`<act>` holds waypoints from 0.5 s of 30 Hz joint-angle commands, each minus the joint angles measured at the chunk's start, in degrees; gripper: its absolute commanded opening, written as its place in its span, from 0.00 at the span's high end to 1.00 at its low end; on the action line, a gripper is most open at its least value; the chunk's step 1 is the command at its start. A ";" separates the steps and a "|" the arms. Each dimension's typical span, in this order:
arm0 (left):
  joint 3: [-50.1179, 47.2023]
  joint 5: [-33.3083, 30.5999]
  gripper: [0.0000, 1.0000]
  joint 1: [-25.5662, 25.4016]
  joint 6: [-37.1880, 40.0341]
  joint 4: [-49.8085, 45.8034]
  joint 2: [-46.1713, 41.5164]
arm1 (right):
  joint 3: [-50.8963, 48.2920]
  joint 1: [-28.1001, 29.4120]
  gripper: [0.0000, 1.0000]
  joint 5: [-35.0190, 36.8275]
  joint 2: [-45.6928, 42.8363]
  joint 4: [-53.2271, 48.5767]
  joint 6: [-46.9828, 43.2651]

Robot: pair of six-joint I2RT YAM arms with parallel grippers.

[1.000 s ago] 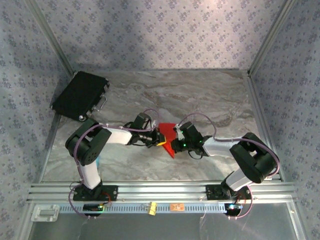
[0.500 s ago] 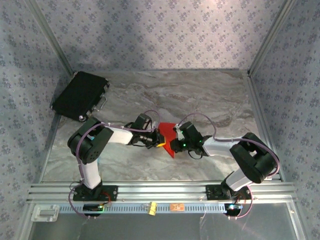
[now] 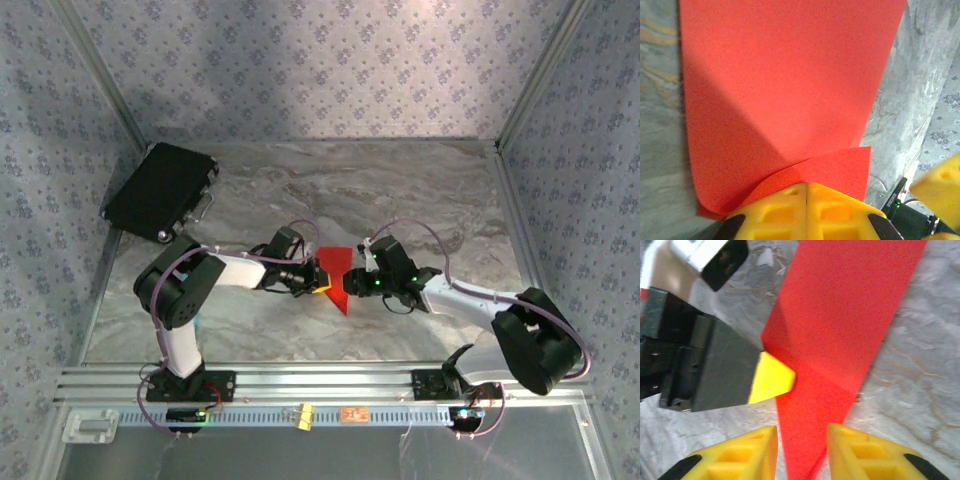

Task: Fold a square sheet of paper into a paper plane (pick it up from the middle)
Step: Third fold the triangle at the center of the table.

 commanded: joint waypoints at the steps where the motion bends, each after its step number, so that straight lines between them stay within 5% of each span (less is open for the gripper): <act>1: -0.51 -1.87 1.00 -0.10 1.05 -2.88 -1.31 | 1.64 1.79 0.77 -5.63 0.94 -0.90 3.53; 6: -0.45 -1.85 1.00 -0.15 0.92 -2.60 -1.00 | 3.94 4.14 0.91 -6.55 5.46 -0.92 3.92; 15: -0.11 -1.83 1.00 0.05 1.15 -3.01 -1.00 | 8.64 6.97 0.92 -5.20 12.45 -3.47 3.85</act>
